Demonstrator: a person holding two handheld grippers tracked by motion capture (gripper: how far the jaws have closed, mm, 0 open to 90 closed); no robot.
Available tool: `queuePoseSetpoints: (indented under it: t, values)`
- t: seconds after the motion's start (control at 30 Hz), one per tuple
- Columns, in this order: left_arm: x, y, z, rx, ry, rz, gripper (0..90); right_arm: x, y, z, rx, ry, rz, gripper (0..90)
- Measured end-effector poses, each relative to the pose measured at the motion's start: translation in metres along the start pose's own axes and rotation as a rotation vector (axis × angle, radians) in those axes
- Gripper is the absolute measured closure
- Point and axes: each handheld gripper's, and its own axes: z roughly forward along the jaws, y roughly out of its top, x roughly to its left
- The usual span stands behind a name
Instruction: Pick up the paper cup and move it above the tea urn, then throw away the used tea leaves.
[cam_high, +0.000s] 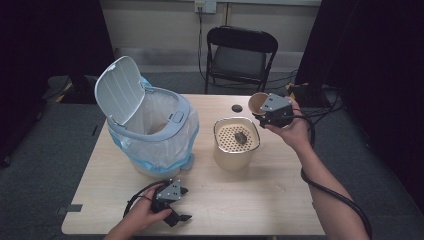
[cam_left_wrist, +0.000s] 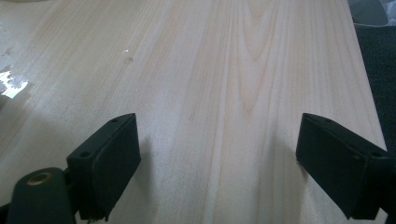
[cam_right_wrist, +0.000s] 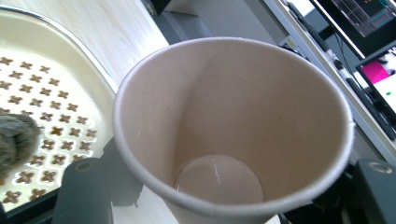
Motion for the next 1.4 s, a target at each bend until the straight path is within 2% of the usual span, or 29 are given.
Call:
queuePoseSetpoints:
  t: [0.13,0.3,0.6,0.83,1.07,1.4]
  values:
    - [0.000,0.000,0.000,-0.003,0.000,-0.001,12.9,-0.002,-0.002,0.001,0.012,0.013,0.026,28.9]
    - [0.000,0.000,0.000,0.003,0.001,0.001,12.9,-0.002,-0.001,0.001,-0.001,0.038,0.066,28.6]
    - [0.000,0.000,0.000,0.002,0.001,0.001,12.9,-0.003,0.002,0.000,0.002,0.077,0.103,28.2]
    - [0.000,0.000,0.000,0.003,-0.002,0.001,12.9,-0.003,0.015,0.000,-0.020,0.106,0.134,28.2]
    - [0.000,0.000,0.001,-0.011,-0.002,-0.005,12.7,-0.004,0.028,-0.002,-0.042,0.147,0.187,28.1]
    - [0.000,0.000,0.000,0.001,-0.012,-0.004,12.7,-0.005,0.040,-0.003,-0.055,0.186,0.236,27.9]
